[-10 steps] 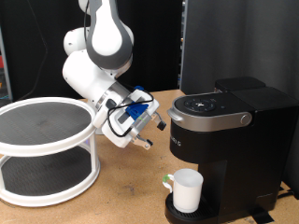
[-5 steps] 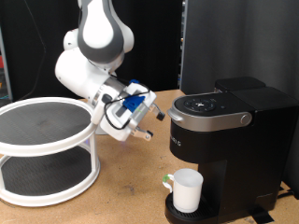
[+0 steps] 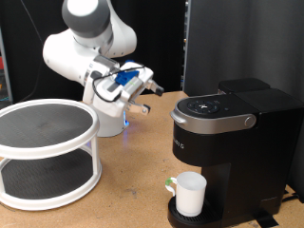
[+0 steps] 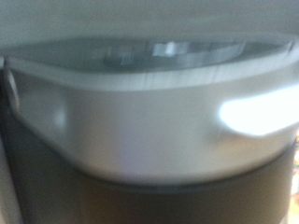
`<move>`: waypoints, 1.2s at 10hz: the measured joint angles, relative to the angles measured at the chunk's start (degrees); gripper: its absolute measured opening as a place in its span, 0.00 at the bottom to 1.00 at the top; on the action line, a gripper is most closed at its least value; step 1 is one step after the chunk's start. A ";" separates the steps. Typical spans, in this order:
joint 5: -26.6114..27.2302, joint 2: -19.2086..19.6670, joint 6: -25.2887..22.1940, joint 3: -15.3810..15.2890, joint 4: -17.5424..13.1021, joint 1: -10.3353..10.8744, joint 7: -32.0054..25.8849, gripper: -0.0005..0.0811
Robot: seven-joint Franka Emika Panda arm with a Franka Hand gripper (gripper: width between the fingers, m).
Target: Make a cup of coffee with the keurig machine
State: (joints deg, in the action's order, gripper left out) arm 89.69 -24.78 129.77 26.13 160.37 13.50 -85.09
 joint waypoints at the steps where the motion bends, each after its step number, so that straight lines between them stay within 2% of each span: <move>1: -1.06 -2.23 0.02 0.00 -0.15 -0.49 2.16 0.99; 6: -11.31 -12.91 0.13 -0.51 -0.36 -4.38 14.66 0.99; 7: -11.22 -12.68 0.11 -0.48 -0.35 -4.34 14.60 0.99; 9: -2.87 -12.62 0.63 -0.87 -0.54 -3.18 11.53 0.99; 10: -1.00 -12.53 2.38 -2.45 -1.09 -2.19 11.42 0.99; 12: -6.35 -11.74 8.45 -8.59 -2.78 -1.49 13.99 0.99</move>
State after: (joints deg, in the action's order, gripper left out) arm 83.34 -36.52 138.22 17.54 157.58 12.00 -71.10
